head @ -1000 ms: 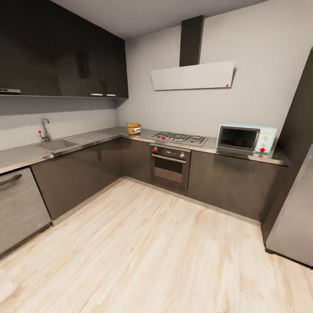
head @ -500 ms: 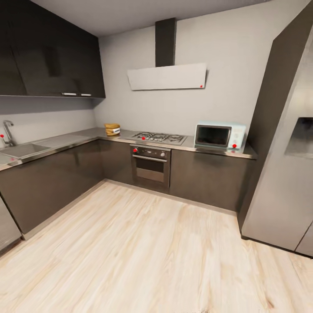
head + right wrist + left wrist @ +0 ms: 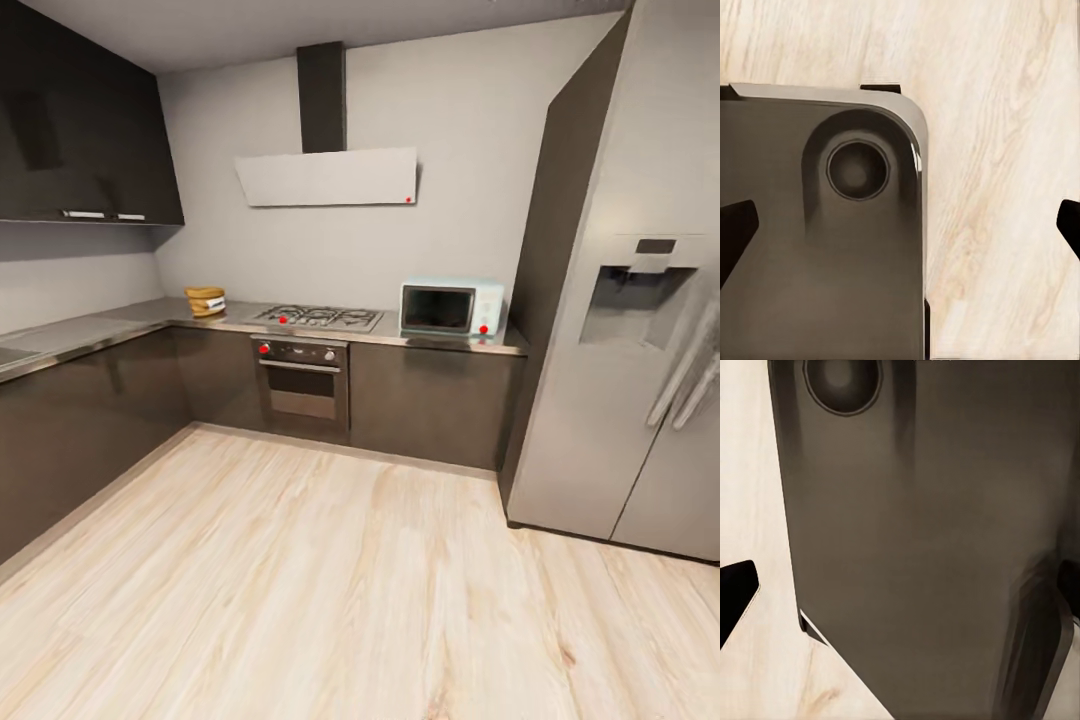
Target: In the kitchen, take the popcorn bag from the countertop, put it into the microwave, and heat it until the popcorn is cooked so the cooked popcorn ends up inside the bag.
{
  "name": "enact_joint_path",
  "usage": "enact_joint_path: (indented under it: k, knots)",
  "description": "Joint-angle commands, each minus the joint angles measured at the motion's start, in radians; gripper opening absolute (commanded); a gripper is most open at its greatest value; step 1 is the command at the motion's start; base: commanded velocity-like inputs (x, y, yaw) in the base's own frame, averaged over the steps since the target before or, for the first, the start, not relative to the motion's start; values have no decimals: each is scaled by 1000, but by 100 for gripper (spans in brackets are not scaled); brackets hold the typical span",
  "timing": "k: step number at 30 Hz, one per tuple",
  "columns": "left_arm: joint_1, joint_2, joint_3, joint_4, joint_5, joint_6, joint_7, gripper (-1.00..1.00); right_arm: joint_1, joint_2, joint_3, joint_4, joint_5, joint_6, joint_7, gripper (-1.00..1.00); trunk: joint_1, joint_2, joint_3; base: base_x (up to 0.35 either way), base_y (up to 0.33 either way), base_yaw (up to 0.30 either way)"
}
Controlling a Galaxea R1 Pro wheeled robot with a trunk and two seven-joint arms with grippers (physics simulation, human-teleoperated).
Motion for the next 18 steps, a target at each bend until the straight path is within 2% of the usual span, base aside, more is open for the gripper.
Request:
enact_joint_path:
  k: [1, 7, 12, 18]
  knots:
    - [1, 0, 1, -3, 1, -1, 1, 100, 0, 0, -1, -1, 0, -2, -1, 100, 0, 0, -1, 0, 0, -299]
    - [1, 0, 0, -2, 1, -1, 1, 100, 0, 0, -1, -1, 0, -2, -1, 100, 0, 0, -1, 0, 0, -286]
    - [1, 0, 0, -2, 1, -1, 1, 100, 0, 0, -1, -1, 0, -2, -1, 100, 0, 0, -1, 91, 0, -47]
    - [1, 0, 0, -2, 1, -1, 1, 100, 0, 0, -1, -1, 0, -2, -1, 100, 0, 0, -1, 303, 0, -29]
